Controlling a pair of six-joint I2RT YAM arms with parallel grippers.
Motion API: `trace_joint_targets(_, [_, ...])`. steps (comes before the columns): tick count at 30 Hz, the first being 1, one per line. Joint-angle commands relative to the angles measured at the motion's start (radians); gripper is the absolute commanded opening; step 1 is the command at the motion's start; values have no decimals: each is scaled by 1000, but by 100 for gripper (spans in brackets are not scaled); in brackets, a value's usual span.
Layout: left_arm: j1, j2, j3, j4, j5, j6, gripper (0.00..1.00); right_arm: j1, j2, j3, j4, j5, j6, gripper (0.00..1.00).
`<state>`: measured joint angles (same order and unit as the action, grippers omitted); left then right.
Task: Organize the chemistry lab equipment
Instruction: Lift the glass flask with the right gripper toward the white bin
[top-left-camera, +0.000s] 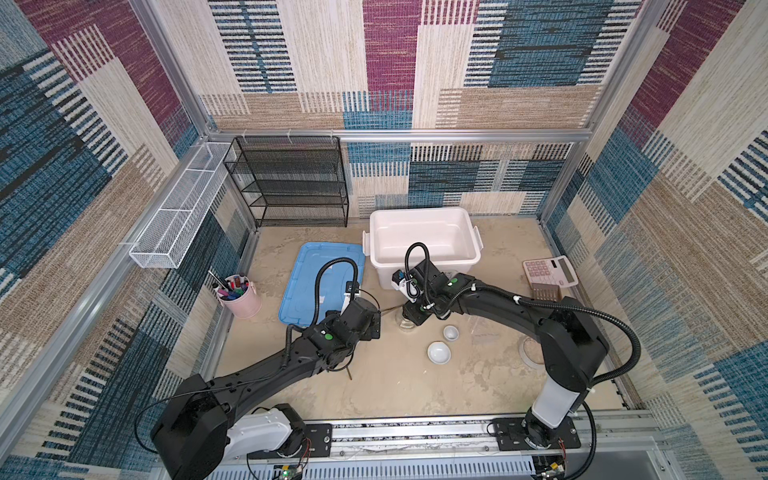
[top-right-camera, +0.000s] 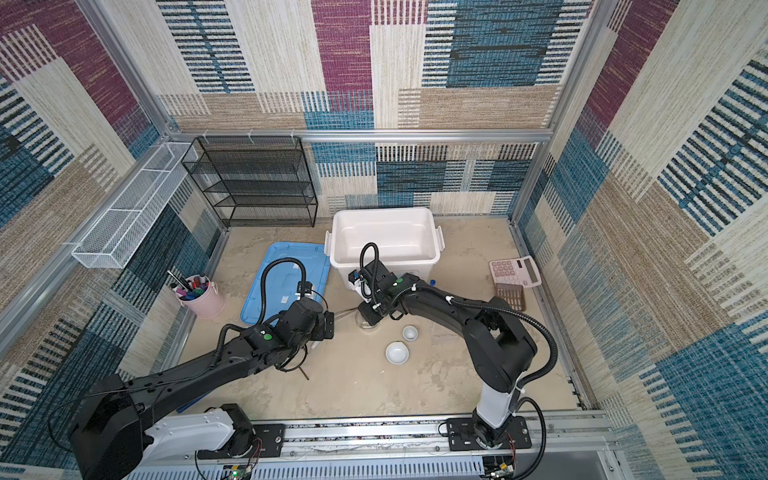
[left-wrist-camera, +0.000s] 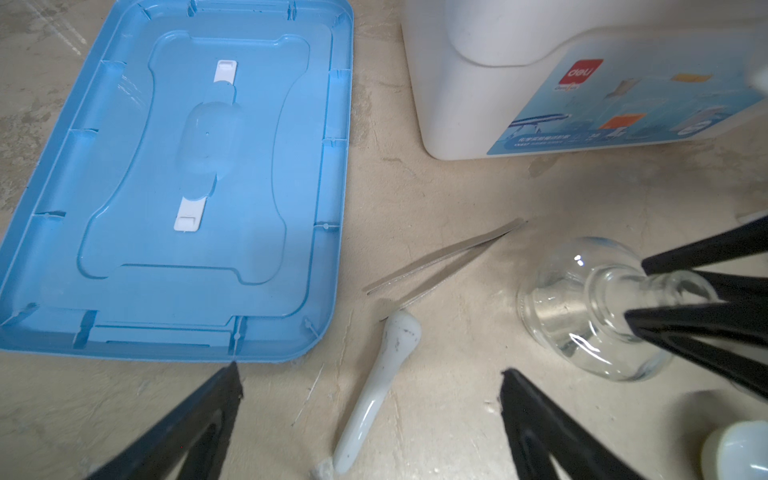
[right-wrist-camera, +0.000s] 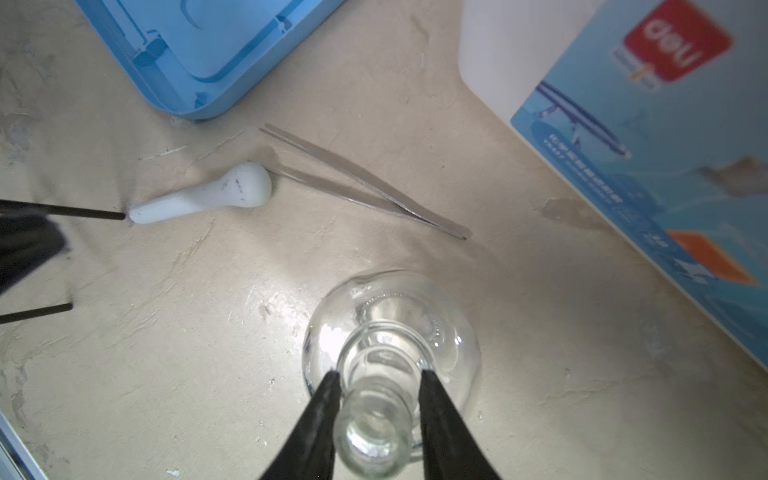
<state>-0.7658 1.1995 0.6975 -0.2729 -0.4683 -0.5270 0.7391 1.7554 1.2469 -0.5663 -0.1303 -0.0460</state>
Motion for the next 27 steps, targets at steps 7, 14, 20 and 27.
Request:
trace_joint_targets(7, [2, -3, 2, 14, -3, -11, 100, 2, 0, 4, 16, 46, 14, 36])
trace_joint_targets(14, [2, 0, -1, 20, 3, -18, 99, 3, -4, 13, 23, 63, 23, 42])
trace_joint_targets(20, [3, 6, -1, 23, 8, -22, 100, 4, 1, 12, 23, 64, 28, 41])
trace_joint_targets(27, [2, 4, -5, 23, 10, -25, 99, 8, 4, 8, 22, 82, 29, 37])
